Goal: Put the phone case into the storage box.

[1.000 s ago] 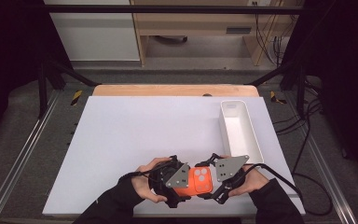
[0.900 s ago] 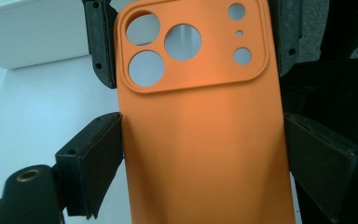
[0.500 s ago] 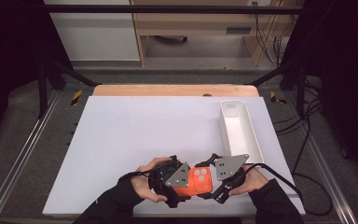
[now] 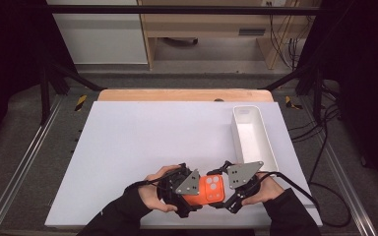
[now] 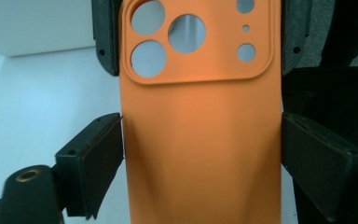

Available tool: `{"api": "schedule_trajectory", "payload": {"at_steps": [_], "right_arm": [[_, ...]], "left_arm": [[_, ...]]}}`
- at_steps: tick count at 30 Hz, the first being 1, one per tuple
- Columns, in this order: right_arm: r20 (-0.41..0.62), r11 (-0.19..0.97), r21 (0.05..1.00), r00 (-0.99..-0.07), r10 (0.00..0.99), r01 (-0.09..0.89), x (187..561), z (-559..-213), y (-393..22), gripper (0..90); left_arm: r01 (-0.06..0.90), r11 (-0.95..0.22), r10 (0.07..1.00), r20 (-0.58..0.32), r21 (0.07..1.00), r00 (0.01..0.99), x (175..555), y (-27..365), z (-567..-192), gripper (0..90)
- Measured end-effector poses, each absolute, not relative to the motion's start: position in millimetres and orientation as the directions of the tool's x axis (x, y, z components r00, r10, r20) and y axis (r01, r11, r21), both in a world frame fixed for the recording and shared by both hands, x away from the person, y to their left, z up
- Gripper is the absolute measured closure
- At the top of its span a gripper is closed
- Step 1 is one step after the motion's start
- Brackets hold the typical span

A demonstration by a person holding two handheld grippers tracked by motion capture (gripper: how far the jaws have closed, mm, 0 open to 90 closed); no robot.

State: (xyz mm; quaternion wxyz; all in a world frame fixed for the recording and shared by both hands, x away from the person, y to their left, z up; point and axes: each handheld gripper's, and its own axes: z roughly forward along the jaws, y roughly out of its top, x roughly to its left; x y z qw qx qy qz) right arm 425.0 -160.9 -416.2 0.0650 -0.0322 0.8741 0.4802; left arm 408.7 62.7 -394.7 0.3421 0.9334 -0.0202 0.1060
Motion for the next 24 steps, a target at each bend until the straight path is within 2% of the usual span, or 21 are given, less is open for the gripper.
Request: {"api": "schedule_trajectory", "payload": {"at_steps": [8,24], "right_arm": [[-0.144,0.551,0.828,-0.989,0.022,-0.108,427.4,-414.2,-163.3,16.2],[-0.149,0.562,0.821,-0.988,0.046,-0.098,428.0,-401.8,-173.2,16.2]], "left_arm": [[-0.064,-0.740,0.085,0.188,0.670,0.979,408.4,74.3,-387.5,3.3],[0.076,-0.766,0.184,0.104,0.638,0.977,420.0,96.0,-393.2,0.3]]}}
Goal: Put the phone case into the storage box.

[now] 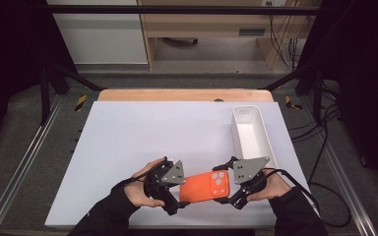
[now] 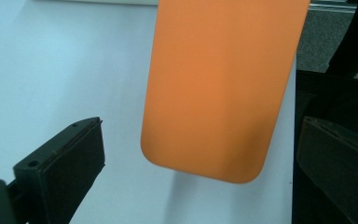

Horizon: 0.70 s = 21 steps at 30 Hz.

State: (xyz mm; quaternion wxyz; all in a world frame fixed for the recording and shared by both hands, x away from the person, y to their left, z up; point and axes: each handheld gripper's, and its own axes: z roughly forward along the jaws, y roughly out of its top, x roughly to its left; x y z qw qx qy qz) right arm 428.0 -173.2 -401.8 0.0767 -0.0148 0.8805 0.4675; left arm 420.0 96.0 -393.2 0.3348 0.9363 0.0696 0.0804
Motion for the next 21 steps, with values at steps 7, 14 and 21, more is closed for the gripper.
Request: {"api": "schedule_trajectory", "payload": {"at_steps": [7,14,21], "right_arm": [[-0.149,0.570,0.816,-0.987,0.052,-0.093,428.6,-395.3,-178.8,16.2],[-0.150,0.590,0.802,-0.988,0.042,-0.097,428.2,-388.7,-179.7,16.2],[-0.153,0.618,0.779,-0.988,0.025,-0.105,430.1,-379.1,-175.6,16.2]], "left_arm": [[0.094,-0.779,0.184,0.081,0.620,0.980,423.4,94.4,-395.9,0.1],[0.082,-0.791,0.157,0.070,0.607,0.985,424.1,86.8,-396.2,0.1],[0.071,-0.809,0.131,0.061,0.584,0.989,425.4,82.5,-395.9,0.1]]}}
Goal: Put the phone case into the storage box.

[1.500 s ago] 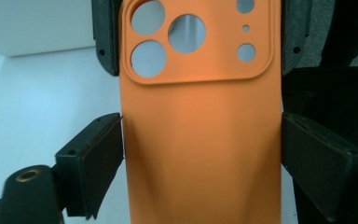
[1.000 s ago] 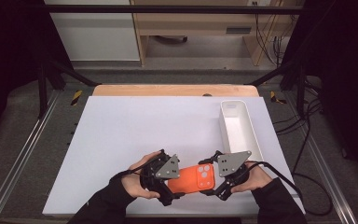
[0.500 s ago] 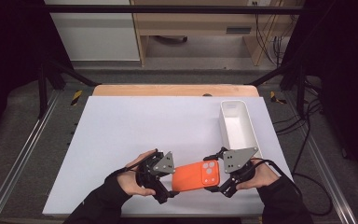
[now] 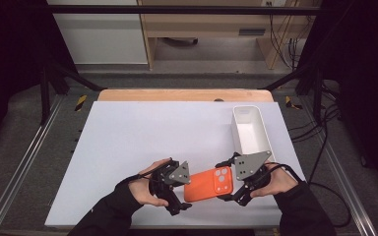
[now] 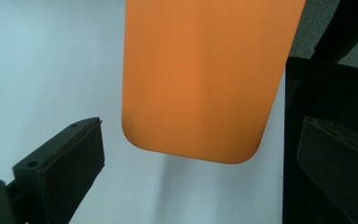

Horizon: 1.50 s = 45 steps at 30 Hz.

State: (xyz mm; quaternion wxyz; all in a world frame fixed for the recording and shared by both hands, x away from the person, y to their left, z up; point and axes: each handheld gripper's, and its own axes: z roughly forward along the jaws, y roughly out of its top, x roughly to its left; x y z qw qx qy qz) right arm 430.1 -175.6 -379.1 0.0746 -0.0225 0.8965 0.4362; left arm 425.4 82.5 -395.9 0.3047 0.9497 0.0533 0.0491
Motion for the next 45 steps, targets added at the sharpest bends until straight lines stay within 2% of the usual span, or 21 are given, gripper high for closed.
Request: {"api": "schedule_trajectory", "payload": {"at_steps": [17,45], "right_arm": [[-0.152,0.704,0.699,-0.988,-0.021,-0.122,435.8,-358.8,-162.3,16.2],[-0.131,0.780,0.612,-0.989,-0.061,-0.129,438.0,-356.3,-137.1,16.2]], "left_arm": [[0.051,-0.837,0.104,0.066,0.545,0.992,431.9,71.4,-397.7,0.2],[0.048,-0.875,0.077,0.041,0.482,0.996,435.2,46.2,-412.7,0.7]]}}
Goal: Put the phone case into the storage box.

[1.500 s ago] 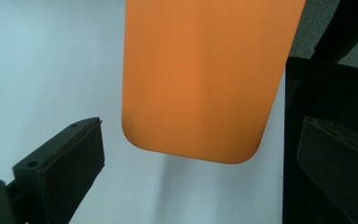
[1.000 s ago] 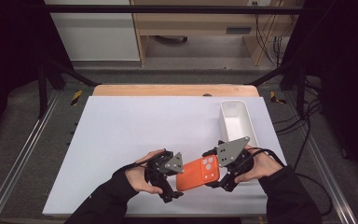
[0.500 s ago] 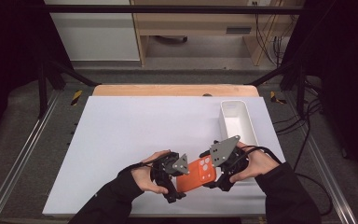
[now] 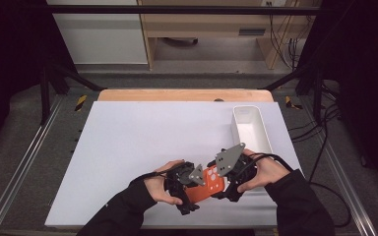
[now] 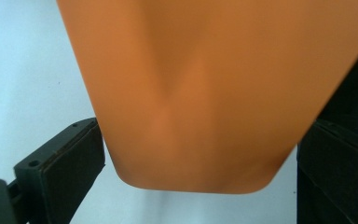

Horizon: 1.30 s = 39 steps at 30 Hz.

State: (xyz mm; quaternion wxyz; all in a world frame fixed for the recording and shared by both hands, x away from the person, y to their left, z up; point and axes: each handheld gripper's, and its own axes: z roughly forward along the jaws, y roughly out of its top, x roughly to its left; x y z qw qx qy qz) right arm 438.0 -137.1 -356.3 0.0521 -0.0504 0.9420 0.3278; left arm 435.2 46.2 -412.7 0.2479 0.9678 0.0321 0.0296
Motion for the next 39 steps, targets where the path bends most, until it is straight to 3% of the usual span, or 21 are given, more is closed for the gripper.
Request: {"api": "schedule_trajectory", "payload": {"at_steps": [14,24,34,39], "right_arm": [[-0.128,0.786,0.604,-0.989,-0.067,-0.132,438.0,-358.4,-133.0,16.2],[-0.128,0.795,0.592,-0.989,-0.070,-0.133,437.0,-359.1,-131.5,16.2],[-0.130,0.798,0.585,-0.988,-0.080,-0.142,436.9,-360.4,-129.9,16.0],[-0.128,0.795,0.591,-0.989,-0.076,-0.137,436.8,-359.8,-130.5,15.9]], "left_arm": [[0.044,-0.885,0.074,0.046,0.463,0.996,435.2,35.3,-416.6,3.8],[0.037,-0.891,0.068,0.051,0.452,0.996,434.8,33.8,-417.4,14.3],[0.023,-0.903,0.056,0.066,0.430,0.996,434.9,32.8,-418.3,15.3],[0.038,-0.886,0.076,0.063,0.463,0.995,432.7,33.7,-419.5,15.5]]}}
